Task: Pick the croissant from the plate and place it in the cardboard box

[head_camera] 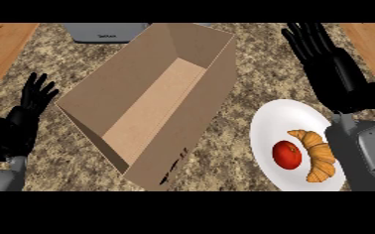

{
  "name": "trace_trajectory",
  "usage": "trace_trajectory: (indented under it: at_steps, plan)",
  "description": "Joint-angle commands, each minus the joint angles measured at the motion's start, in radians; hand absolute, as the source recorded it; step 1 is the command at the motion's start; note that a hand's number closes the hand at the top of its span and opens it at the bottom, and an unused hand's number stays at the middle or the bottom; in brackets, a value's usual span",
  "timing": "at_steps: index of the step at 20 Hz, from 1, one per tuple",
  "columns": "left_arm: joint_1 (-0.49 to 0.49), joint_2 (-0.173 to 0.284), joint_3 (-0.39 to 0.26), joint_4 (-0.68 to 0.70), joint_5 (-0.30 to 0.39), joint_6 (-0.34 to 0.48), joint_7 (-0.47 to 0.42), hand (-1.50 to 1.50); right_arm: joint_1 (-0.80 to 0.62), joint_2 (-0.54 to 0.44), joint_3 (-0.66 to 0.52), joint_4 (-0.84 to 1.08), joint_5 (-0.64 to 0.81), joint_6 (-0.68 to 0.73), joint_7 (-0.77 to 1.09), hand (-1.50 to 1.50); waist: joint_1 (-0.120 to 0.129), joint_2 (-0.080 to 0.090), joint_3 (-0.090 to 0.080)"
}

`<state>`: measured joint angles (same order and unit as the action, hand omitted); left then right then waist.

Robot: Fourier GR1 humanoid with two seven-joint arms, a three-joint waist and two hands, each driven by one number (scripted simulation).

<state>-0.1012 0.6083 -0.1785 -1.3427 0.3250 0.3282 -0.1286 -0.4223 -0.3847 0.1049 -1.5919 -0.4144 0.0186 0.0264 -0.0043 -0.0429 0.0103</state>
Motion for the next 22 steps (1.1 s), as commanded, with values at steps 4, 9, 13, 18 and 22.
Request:
trace_trajectory:
  at_steps: [4,9,13,18,22]
  plan:
    - [0.009,0.055,0.001,0.010,-0.105,0.081,0.064,0.00,0.234,-0.149,-0.059,0.048,-0.153,0.344,-0.055,-1.50,-0.017,0.043,-0.007]
    - [0.035,0.079,-0.006,0.058,-0.103,0.056,0.082,0.00,0.189,-0.436,0.062,-0.030,0.322,0.436,-0.176,-1.50,-0.023,0.043,-0.008]
    - [0.028,0.074,-0.012,0.081,-0.123,0.056,0.089,0.00,0.424,-0.335,-0.026,0.252,0.215,0.513,-0.571,-1.50,-0.019,0.054,-0.002]
    - [-0.021,0.053,-0.039,0.048,-0.145,0.057,0.154,0.00,0.336,-0.400,-0.051,0.470,0.331,0.645,-0.909,-1.50,0.018,0.053,-0.004]
    - [-0.040,0.043,-0.042,0.055,-0.168,0.072,0.167,0.00,0.295,-0.503,-0.024,0.503,0.499,0.505,-0.997,-1.50,0.021,0.050,-0.006]
